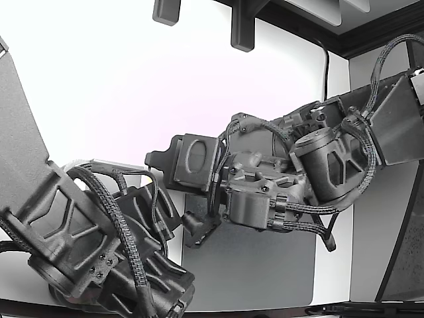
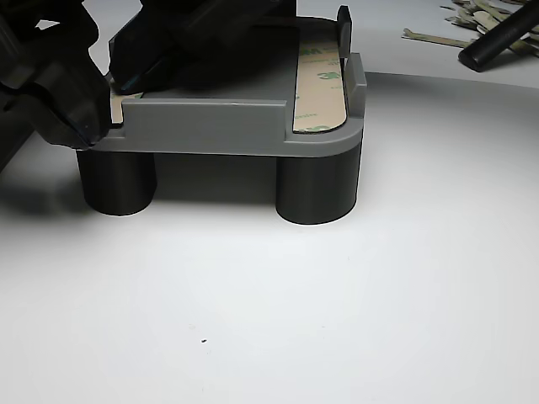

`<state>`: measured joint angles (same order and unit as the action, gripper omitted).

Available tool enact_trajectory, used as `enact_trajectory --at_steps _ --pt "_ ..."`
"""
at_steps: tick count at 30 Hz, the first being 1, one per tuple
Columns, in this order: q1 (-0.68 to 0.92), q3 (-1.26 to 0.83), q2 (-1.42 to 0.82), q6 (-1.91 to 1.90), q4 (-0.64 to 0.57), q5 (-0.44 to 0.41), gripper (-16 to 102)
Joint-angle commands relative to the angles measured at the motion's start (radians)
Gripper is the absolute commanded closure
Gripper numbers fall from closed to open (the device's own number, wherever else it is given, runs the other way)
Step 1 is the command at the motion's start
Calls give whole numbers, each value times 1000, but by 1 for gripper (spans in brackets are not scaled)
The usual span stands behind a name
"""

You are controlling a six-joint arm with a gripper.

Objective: Peel off protective film from adhesive tape.

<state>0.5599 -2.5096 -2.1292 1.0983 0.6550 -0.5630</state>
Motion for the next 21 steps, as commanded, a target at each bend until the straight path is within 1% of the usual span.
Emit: enact_trajectory --at_steps 1,21 --pt "-5 34 -14 -3 -3 -3 97" --pt "9 51 -5 -25 14 -5 97"
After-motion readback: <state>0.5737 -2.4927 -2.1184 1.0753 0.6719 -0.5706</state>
